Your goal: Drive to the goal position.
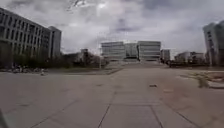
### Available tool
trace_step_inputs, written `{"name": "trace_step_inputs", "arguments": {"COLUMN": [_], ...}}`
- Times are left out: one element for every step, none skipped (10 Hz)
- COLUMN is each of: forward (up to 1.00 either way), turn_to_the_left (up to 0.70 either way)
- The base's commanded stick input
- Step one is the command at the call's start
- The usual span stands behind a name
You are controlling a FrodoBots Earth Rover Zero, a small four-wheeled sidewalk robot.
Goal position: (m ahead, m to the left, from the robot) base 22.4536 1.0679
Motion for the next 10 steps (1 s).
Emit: {"name": "trace_step_inputs", "arguments": {"forward": [1.0,1.0,1.0,1.0,1.0,1.0,1.0,1.0,1.0,1.0], "turn_to_the_left": [0.0,-0.05,-0.03,-0.06,-0.05,0.0,0.0,0.0,0.0,0.0]}}
